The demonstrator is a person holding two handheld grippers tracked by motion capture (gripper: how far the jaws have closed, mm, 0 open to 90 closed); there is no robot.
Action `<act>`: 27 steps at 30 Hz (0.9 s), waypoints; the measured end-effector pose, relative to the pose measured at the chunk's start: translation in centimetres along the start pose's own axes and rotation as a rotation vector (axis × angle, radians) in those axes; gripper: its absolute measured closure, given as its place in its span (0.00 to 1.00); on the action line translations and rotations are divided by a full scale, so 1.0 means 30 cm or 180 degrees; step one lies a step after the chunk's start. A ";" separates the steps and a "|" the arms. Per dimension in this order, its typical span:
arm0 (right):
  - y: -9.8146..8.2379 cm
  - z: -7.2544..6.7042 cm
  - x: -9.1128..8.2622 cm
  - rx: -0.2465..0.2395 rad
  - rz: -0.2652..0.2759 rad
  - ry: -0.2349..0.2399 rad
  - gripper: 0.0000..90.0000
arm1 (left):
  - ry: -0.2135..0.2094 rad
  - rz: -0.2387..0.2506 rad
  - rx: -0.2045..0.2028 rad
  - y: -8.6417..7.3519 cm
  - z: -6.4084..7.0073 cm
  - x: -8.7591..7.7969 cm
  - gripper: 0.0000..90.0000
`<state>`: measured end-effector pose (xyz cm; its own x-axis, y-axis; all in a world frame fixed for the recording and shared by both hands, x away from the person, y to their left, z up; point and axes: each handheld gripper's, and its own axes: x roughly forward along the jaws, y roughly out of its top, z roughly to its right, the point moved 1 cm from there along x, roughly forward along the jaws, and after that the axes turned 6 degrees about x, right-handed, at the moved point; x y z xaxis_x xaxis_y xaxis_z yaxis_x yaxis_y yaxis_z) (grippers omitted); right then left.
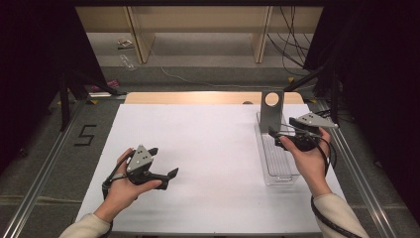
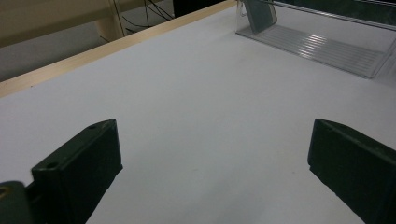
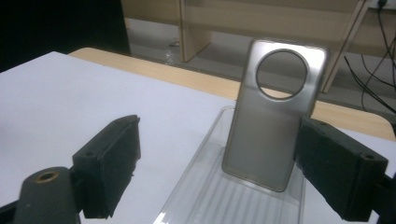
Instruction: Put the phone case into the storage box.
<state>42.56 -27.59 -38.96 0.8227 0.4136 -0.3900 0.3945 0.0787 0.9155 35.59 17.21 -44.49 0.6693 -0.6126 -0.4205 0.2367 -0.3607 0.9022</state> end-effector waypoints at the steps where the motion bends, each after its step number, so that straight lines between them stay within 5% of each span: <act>1: -0.003 -0.005 -0.005 -0.0007 -0.0005 0.0020 0.18 | 0.0000 -0.0002 0.0000 0.000 0.000 0.000 0.02; 27: -0.112 -0.045 -0.131 -0.0006 0.0031 0.0415 0.18 | 0.0004 0.0003 -0.0005 0.001 -0.002 -0.001 0.02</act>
<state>37.44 -28.27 -40.36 0.7662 0.5288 -0.3652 0.3859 0.0757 0.9194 35.61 17.26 -44.45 0.6703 -0.6121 -0.4195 0.2372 -0.3589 0.9028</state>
